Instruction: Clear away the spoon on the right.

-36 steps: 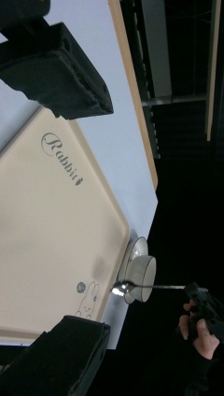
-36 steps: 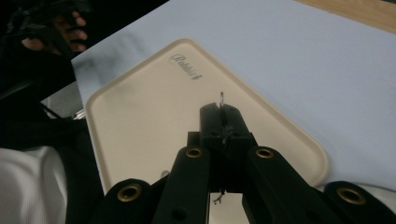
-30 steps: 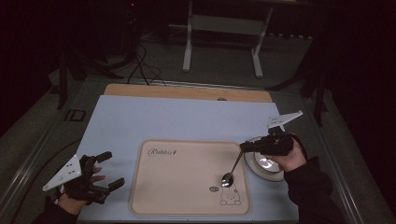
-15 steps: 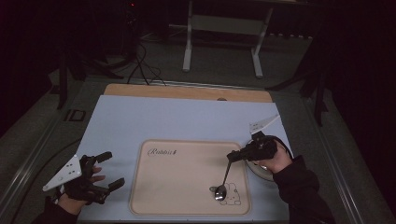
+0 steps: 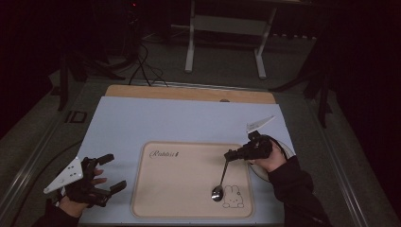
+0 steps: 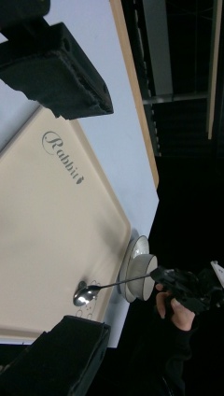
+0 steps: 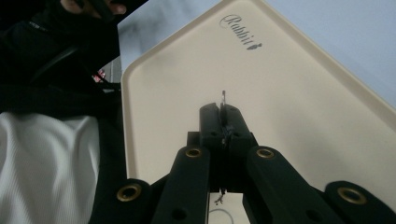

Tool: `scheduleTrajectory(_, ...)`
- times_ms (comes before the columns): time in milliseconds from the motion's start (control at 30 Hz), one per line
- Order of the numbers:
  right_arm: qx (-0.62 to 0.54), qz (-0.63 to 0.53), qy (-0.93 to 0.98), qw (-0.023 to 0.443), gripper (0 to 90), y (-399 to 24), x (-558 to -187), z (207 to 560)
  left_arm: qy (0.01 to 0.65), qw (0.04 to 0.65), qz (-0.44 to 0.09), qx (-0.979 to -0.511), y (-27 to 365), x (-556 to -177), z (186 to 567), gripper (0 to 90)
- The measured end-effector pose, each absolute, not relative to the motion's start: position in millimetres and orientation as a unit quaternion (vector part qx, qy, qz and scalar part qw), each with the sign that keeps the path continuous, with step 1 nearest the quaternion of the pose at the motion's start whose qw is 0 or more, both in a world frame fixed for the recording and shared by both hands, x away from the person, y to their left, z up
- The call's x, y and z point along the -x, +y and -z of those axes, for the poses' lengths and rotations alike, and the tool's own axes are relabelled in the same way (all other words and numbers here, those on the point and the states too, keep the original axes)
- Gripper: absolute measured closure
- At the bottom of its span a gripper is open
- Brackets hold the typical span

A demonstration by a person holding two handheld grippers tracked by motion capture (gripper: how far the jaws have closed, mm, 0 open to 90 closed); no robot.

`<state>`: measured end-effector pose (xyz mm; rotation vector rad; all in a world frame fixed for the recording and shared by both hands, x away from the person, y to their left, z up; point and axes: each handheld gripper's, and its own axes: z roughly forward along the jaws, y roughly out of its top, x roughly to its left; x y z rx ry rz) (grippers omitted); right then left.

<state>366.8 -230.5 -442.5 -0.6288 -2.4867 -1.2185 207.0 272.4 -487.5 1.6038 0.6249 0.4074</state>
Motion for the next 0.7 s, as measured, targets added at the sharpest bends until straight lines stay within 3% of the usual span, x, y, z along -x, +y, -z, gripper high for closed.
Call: scheduleTrajectory(700,0.316,0.389,-0.854,0.14,83.1,-208,-385,485,0.272,0.634,-0.177,-0.702,272,-207,487,0.0)
